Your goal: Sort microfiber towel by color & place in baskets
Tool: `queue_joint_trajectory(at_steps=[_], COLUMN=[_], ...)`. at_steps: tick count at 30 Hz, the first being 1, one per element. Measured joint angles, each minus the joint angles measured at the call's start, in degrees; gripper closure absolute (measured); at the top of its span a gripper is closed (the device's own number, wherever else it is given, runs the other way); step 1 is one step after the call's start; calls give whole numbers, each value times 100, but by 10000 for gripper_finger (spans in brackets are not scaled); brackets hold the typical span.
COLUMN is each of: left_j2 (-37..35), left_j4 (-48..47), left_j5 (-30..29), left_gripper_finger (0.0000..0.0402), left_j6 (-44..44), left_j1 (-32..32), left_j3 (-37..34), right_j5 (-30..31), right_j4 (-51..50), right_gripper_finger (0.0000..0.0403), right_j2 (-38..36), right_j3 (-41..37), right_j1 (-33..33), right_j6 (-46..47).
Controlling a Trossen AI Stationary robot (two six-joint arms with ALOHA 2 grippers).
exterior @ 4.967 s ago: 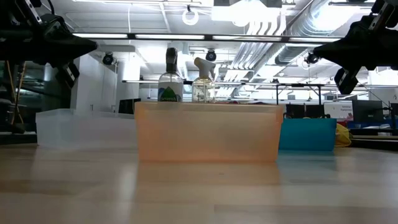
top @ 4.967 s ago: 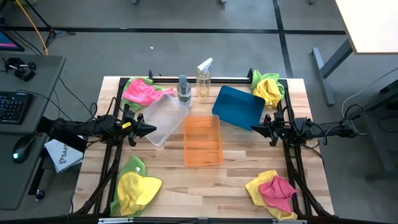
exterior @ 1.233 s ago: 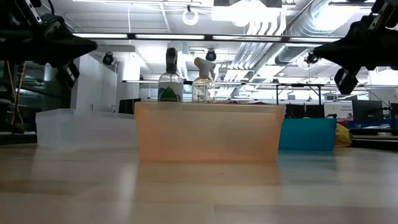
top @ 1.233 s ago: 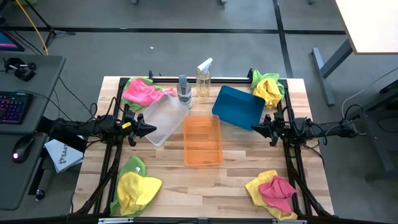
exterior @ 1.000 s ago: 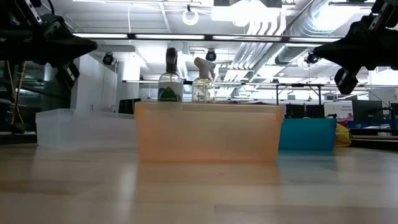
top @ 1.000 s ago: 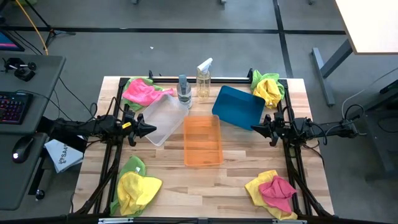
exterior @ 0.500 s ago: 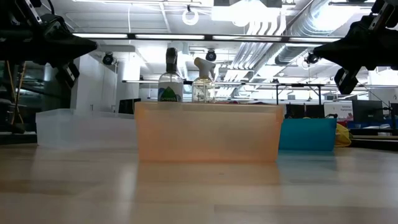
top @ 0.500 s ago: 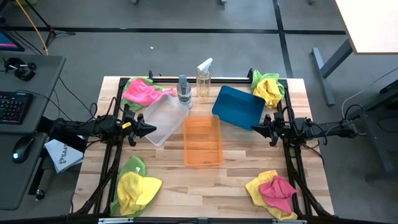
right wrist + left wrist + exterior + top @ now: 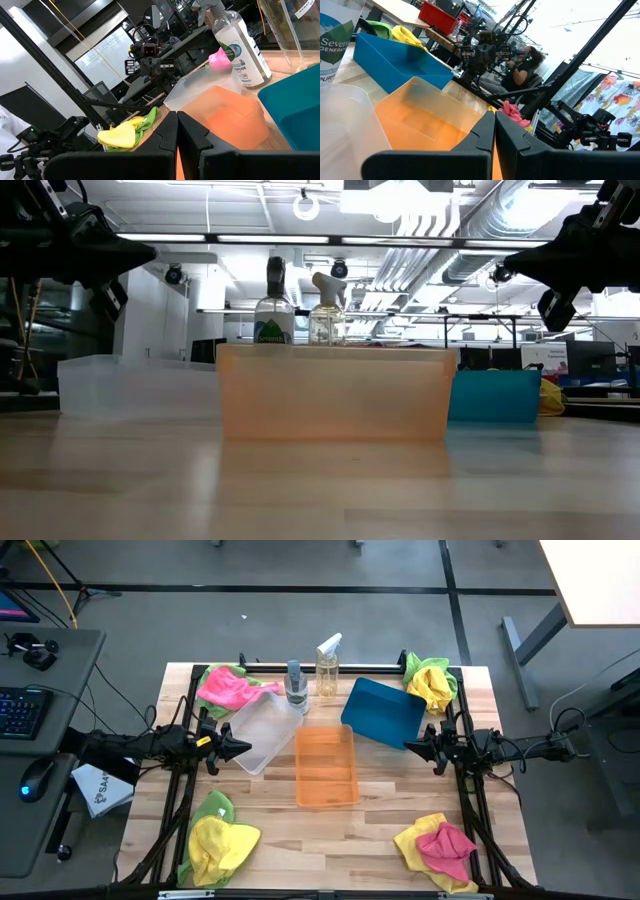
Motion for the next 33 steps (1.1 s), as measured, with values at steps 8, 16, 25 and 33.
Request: queue_joint_trajectory(at_steps=[8,16,25,33], left_j2=[0,0,0,0], left_j4=[1,0,1,-1], left_j5=[-1,-1,0,0], left_gripper_finger=[401,401,401,401], left_j6=[2,0,-7,-7], left_j1=[1,-1,0,-1], left_j3=[0,0,0,0], right_j5=[0,0,12,3405], right_j4=[-1,0,2,2562], right_gripper_finger=[402,402,402,402], right_j2=[-2,-2,0,-5], right_j3=[0,0,0,67], right_j1=[-1,0,0,-222], right_j6=[-1,0,-1,882])
